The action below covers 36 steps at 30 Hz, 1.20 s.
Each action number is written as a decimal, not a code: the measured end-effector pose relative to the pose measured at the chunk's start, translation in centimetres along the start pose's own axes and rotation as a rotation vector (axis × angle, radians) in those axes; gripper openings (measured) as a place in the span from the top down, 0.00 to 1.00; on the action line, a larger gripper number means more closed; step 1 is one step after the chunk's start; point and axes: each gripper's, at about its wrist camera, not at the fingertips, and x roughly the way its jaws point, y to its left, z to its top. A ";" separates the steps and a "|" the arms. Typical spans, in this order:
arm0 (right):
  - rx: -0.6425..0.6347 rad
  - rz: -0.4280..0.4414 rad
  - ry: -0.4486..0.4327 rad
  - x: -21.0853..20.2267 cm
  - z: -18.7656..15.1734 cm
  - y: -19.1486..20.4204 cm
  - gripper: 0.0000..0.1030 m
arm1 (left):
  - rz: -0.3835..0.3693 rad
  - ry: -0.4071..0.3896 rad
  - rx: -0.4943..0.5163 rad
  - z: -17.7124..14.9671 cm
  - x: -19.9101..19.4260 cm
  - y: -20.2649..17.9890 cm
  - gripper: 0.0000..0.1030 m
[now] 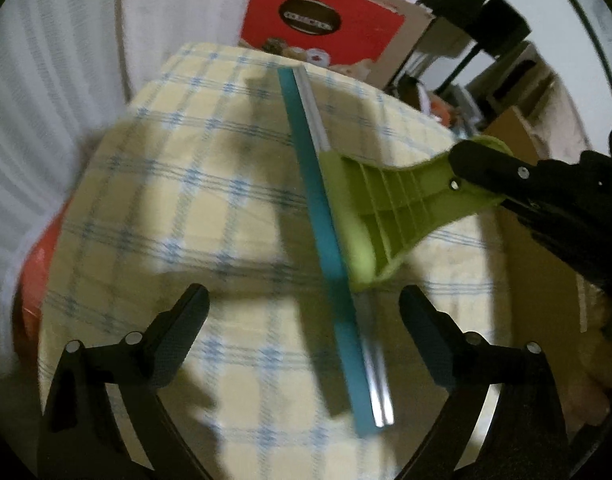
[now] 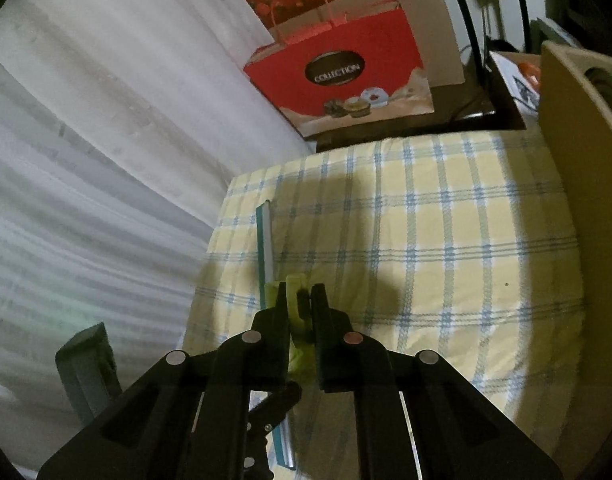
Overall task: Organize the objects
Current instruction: 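Grasp the teal squeegee blade with the left gripper while the right gripper grips its lime handle, then carry the squeegee with both grippers into the cardboard box and release it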
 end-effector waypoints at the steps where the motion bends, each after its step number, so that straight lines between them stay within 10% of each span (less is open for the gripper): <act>1: -0.002 -0.002 -0.008 -0.4 0.0 0.1 0.92 | -0.011 -0.001 0.003 -0.2 -0.2 -0.3 0.09; 14: -0.023 -0.023 -0.067 -5.1 -0.6 0.7 0.92 | 0.010 -0.046 0.143 -1.8 -2.7 -5.3 0.74; 36: 0.031 -0.141 -0.195 -18.2 -1.3 -4.9 0.92 | -0.144 -0.035 0.307 -4.0 -4.4 -19.3 0.78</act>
